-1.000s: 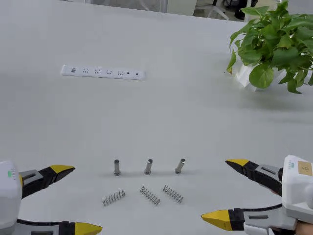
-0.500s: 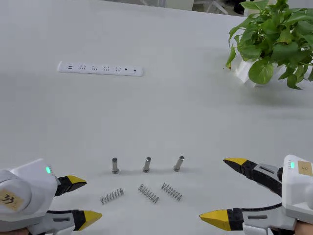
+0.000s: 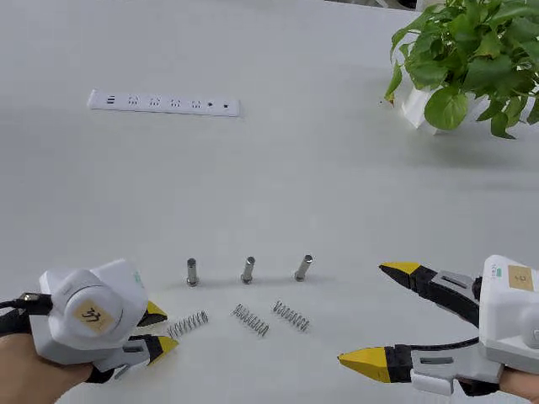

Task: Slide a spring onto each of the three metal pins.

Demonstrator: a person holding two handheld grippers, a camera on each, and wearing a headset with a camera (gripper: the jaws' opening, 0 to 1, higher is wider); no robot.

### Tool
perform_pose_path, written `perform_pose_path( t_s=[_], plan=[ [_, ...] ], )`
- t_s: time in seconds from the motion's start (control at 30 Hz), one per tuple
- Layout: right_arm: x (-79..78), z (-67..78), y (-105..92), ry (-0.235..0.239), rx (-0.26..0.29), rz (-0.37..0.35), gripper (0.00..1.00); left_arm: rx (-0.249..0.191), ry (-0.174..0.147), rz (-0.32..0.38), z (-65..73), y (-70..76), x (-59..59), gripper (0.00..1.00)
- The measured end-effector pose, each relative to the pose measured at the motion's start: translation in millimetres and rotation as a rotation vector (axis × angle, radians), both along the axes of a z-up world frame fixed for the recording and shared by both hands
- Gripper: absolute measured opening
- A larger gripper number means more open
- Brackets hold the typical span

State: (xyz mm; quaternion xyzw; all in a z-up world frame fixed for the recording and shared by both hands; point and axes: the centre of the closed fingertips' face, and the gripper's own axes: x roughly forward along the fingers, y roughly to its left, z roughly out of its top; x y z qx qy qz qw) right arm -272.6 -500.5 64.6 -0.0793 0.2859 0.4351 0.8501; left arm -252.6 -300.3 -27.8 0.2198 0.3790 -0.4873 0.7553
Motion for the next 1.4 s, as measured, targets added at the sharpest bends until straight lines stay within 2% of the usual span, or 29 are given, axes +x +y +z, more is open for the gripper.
perform_pose_path(
  t_s=[0.23, 0.33, 0.43, 0.57, 0.77, 1.13, 1.4],
  plan=[
    [-0.5, 0.5, -0.4, 0.003, 0.008, -0.016, 0.84, 0.022, 0.002, -0.008, -3.1, -2.1, 1.7, 0.13],
    [-0.9, 0.4, 0.3, 0.005, 0.012, -0.022, 0.84, 0.052, -0.006, -0.026, -6.7, -1.0, 1.5, 0.1],
    [-1.6, -1.4, -0.6, 0.008, 0.002, -0.018, 0.83, 0.056, 0.002, -0.027, -8.8, -1.6, 0.6, 0.11],
    [-1.3, -0.7, -0.1, 0.006, 0.005, -0.02, 0.83, 0.075, -0.017, -0.036, -8.3, -0.7, 2.8, 0.08],
    [-1.6, -1.3, 1.7, 0.007, 0.004, -0.019, 0.82, 0.09, -0.024, -0.054, -7.9, -1.5, 1.6, 0.07],
    [-1.2, -0.2, 5.6, 0.003, 0.005, -0.012, 0.81, 0.084, -0.012, -0.042, -6.8, -0.6, 1.2, 0.07],
    [-1.1, 0.7, 9.1, 0.003, 0.009, -0.005, 0.81, 0.055, 0.006, -0.014, -2.7, 2.5, -1.5, 0.07]
  ],
)
